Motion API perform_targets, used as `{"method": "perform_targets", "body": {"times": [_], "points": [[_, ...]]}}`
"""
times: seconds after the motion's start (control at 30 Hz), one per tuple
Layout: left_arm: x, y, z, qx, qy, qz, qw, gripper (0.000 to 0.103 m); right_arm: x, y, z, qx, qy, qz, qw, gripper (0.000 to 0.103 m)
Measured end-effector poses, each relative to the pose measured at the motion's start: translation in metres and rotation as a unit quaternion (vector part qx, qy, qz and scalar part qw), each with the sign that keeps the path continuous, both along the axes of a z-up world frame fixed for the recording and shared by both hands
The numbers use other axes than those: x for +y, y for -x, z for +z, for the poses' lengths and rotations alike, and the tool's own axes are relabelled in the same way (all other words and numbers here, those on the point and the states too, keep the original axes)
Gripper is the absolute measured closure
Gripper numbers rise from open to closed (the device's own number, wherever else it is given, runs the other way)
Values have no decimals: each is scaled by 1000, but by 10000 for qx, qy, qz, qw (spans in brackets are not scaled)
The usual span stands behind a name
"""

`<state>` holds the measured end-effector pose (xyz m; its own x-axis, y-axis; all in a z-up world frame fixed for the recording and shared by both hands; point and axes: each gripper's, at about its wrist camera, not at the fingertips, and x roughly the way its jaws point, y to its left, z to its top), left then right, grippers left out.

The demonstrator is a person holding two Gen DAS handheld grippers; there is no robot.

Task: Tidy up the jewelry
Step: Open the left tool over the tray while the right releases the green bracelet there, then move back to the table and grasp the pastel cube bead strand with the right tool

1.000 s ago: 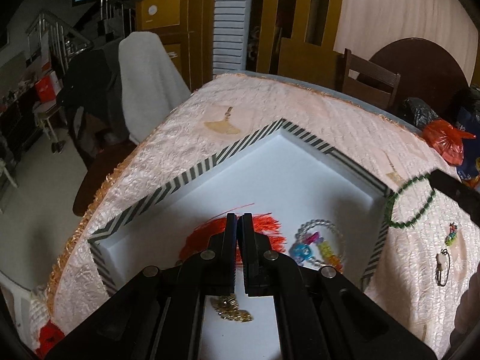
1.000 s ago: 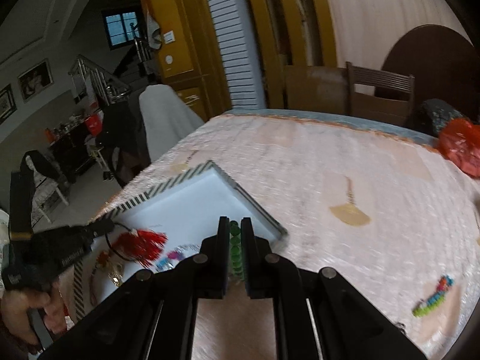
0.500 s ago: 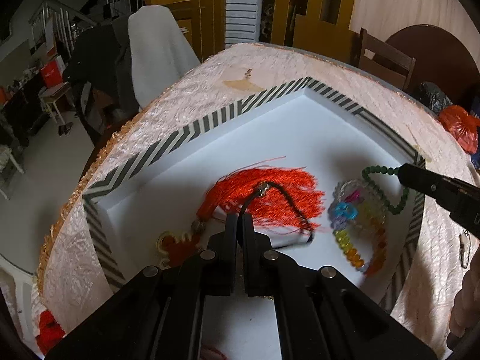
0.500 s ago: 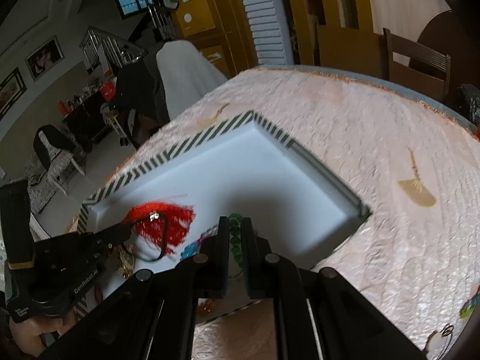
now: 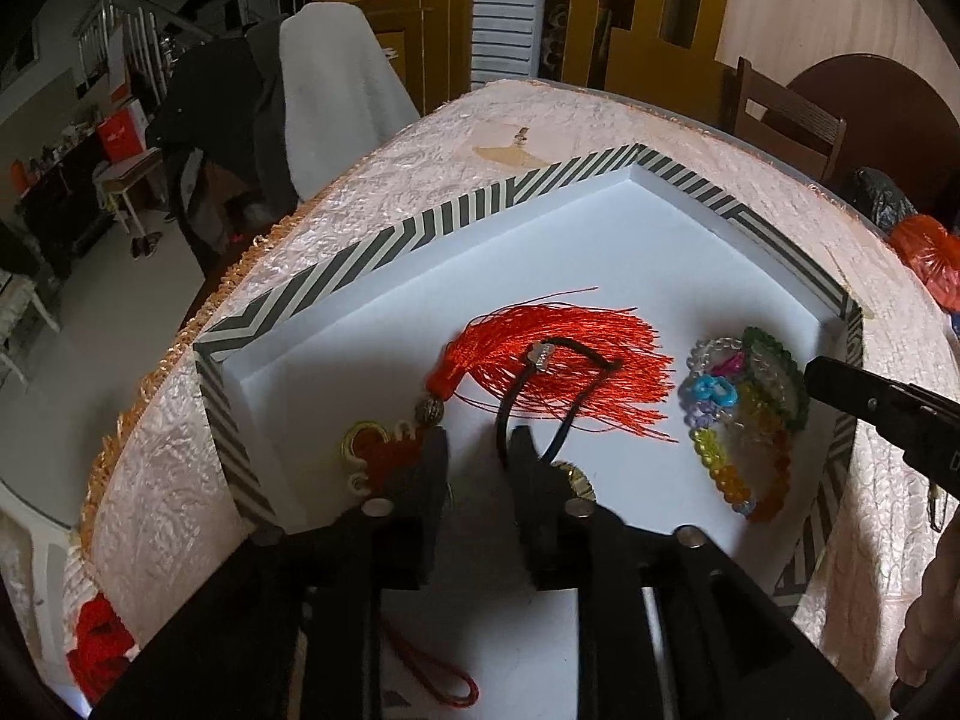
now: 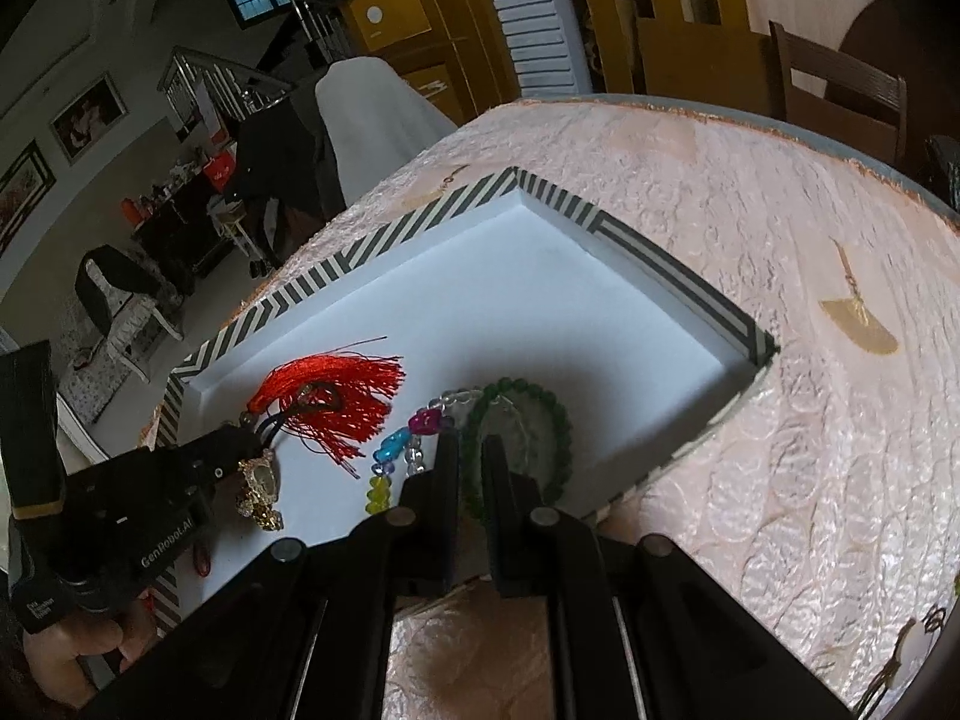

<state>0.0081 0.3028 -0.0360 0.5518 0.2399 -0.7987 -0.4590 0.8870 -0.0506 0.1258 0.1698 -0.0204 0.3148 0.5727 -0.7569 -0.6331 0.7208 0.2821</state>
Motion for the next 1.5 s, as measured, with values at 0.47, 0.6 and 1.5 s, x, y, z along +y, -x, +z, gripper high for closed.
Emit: {"method": "perform_targets", "body": {"times": [0.47,0.6,1.5], "points": [[-32,3,32,-487,28,-247,9985,34,-41,5,16,-156,-24,-187,9997,93],[-58,-4,36,-563,20,-441,9974,34,-69,4,17,-243,115,-313,9991,92],[-232,-72,-12,-327,255,-1990,9791,19,-333,-68,-22,-17,102,-3143,9493,72]]}}
